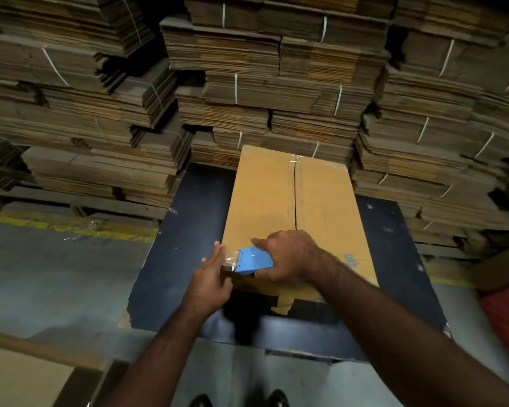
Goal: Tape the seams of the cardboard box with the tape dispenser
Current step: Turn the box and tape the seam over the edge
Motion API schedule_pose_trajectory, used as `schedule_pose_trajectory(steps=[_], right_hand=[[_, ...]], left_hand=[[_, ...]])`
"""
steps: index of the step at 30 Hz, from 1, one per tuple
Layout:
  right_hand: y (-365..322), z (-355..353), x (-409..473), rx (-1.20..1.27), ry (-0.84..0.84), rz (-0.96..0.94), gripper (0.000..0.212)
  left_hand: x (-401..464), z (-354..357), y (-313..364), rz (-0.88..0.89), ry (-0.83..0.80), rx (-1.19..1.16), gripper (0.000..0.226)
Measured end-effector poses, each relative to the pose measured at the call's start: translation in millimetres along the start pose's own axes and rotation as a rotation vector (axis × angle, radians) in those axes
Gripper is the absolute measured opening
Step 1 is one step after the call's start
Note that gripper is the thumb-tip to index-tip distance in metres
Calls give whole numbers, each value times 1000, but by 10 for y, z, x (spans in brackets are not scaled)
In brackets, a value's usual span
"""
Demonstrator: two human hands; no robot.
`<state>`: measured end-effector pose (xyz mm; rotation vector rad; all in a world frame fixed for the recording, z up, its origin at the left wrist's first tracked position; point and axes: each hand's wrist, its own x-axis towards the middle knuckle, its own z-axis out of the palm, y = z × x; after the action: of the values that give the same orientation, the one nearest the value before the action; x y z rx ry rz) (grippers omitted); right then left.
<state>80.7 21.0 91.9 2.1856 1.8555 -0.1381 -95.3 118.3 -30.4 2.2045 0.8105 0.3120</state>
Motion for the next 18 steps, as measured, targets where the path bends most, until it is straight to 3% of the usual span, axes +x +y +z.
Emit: schedule_pose_trajectory(steps=[8,13,16,18], right_hand=[[111,78,-40,76,93,-73,59],[279,100,-43,93,80,-121,67],[400,136,-126,112,69,-161,71],[565,163,-222,134,75,-178,71]], left_hand=[[21,226,155,114,178,339,77],[92,240,198,131,206,663,66],[65,221,195,86,257,752,48],[33,201,235,54,264,789,47]])
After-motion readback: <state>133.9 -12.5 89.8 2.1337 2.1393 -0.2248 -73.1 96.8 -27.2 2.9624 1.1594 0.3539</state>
